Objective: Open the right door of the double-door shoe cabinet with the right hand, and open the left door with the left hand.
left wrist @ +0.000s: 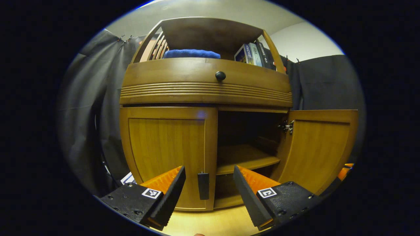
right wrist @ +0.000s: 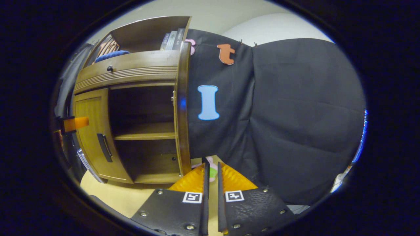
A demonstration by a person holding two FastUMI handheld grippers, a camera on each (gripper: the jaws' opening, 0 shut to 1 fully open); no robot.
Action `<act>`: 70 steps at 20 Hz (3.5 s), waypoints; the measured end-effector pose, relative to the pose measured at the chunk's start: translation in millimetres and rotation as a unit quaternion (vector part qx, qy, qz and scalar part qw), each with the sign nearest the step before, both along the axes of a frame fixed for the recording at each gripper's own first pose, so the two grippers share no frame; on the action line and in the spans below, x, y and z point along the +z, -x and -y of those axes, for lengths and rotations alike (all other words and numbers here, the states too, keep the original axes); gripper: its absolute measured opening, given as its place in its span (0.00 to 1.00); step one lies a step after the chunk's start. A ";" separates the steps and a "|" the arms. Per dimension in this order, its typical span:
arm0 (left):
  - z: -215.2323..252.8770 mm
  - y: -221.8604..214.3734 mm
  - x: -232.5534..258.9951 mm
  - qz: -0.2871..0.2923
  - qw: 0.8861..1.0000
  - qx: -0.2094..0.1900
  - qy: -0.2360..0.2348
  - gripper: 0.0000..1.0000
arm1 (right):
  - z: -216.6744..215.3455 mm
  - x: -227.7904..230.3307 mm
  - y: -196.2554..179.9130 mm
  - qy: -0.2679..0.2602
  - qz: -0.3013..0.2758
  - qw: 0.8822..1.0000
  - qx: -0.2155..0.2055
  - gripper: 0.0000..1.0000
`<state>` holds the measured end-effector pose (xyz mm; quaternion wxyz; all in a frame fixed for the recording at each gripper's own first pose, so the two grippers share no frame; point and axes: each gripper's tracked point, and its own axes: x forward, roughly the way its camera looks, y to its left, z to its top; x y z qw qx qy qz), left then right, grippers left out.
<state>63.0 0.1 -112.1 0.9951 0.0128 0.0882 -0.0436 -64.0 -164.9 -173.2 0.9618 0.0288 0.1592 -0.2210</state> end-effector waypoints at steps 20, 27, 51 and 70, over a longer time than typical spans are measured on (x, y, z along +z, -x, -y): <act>-13.0 -84.5 -83.6 -0.058 0.997 0.040 -0.025 0.65 | 32.2 43.7 29.0 0.015 0.033 0.998 -0.059 0.12; -15.9 -90.0 -89.4 -0.058 0.997 0.050 -0.014 0.41 | 32.4 51.8 42.3 0.016 0.037 0.997 -0.070 0.12; -43.0 17.3 -71.9 -0.064 0.995 0.070 0.030 0.31 | -43.3 77.5 11.5 -0.010 0.067 0.995 0.067 0.12; -98.0 99.4 -56.2 -0.076 0.987 0.128 0.055 0.25 | -157.3 59.4 -53.5 -0.067 0.055 0.966 0.244 0.12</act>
